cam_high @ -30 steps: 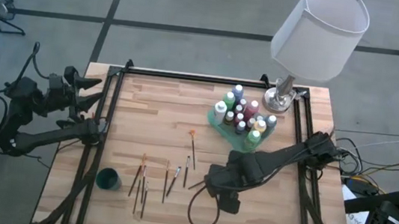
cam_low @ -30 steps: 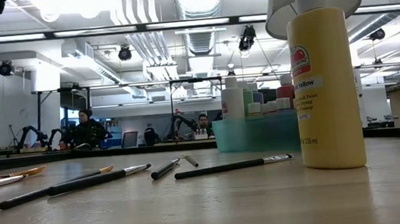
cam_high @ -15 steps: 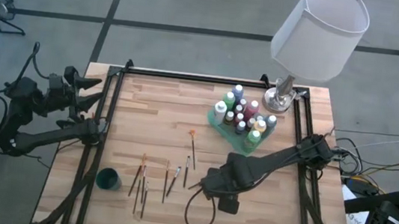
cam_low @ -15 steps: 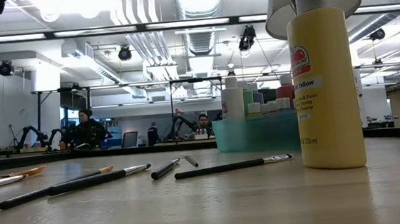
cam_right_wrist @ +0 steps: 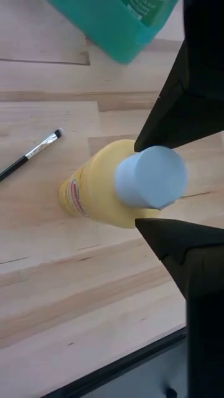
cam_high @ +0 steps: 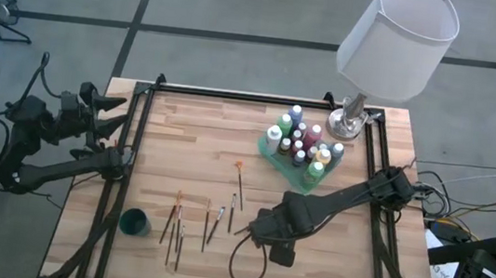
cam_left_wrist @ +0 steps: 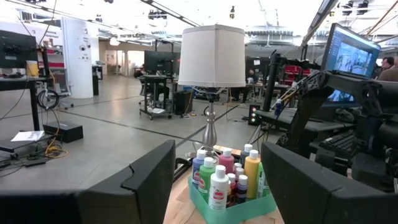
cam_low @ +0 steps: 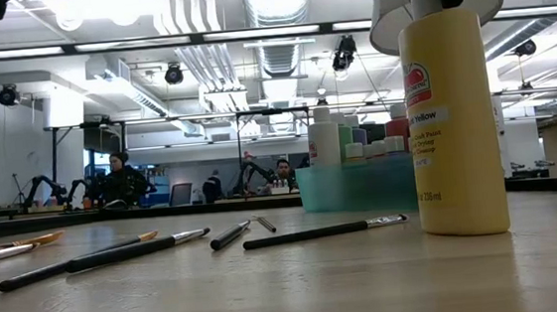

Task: Pick & Place Paint Supplies
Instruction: Put the big yellow paint bottle into the green transparent bin

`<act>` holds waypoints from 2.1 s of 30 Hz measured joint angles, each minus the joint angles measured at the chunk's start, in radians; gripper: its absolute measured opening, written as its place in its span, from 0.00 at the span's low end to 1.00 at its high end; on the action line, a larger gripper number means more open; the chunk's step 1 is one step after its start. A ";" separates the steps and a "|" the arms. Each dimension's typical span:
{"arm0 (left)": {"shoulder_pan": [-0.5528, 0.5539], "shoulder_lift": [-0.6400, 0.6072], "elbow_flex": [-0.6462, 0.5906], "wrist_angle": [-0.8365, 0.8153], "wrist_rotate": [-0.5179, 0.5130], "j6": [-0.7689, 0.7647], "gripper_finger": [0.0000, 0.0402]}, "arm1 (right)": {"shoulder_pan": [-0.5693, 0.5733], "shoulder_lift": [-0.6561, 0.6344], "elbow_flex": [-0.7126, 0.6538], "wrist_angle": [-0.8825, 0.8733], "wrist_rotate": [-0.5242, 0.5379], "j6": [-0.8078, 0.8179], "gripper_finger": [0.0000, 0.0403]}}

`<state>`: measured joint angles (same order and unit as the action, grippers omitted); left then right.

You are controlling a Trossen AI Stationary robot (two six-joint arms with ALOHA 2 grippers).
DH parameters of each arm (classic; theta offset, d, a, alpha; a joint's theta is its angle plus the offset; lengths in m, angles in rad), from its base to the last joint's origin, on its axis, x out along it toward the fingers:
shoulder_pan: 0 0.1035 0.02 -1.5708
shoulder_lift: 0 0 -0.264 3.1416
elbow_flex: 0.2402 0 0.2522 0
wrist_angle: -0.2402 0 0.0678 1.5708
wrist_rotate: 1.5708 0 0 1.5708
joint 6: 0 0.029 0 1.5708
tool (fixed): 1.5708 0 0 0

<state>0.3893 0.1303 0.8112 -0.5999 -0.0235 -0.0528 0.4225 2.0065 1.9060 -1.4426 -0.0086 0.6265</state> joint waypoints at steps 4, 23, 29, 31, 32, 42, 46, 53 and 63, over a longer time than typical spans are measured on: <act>0.000 0.000 0.000 0.000 0.000 0.000 0.61 | 0.000 -0.002 0.000 0.004 0.001 0.002 0.45; 0.000 0.000 0.000 0.000 0.000 0.000 0.61 | -0.005 -0.002 -0.002 0.021 0.011 0.002 0.38; 0.000 0.000 0.000 0.000 0.000 0.000 0.61 | -0.005 -0.002 -0.002 0.021 0.011 0.001 0.28; 0.000 0.000 0.000 0.000 0.000 0.000 0.61 | -0.005 -0.002 -0.002 0.021 0.010 0.001 0.28; 0.000 0.000 0.000 0.000 0.000 0.000 0.61 | -0.005 -0.002 -0.002 0.021 0.010 0.001 0.28; 0.000 0.000 0.000 0.000 0.000 0.000 0.61 | -0.005 -0.002 -0.002 0.020 0.008 -0.001 0.29; 0.000 0.000 0.000 0.000 0.000 0.000 0.61 | -0.005 -0.002 -0.002 0.020 0.005 -0.001 0.28; 0.000 0.000 0.000 0.000 0.000 0.000 0.61 | -0.005 -0.001 -0.002 0.019 0.003 0.001 0.33; 0.000 0.000 0.000 0.000 0.000 0.000 0.61 | -0.005 -0.001 -0.002 0.019 0.000 0.002 0.28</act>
<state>0.3897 0.1307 0.8108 -0.6002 -0.0238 -0.0525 0.4179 2.0056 1.9045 -1.4239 -0.0081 0.6281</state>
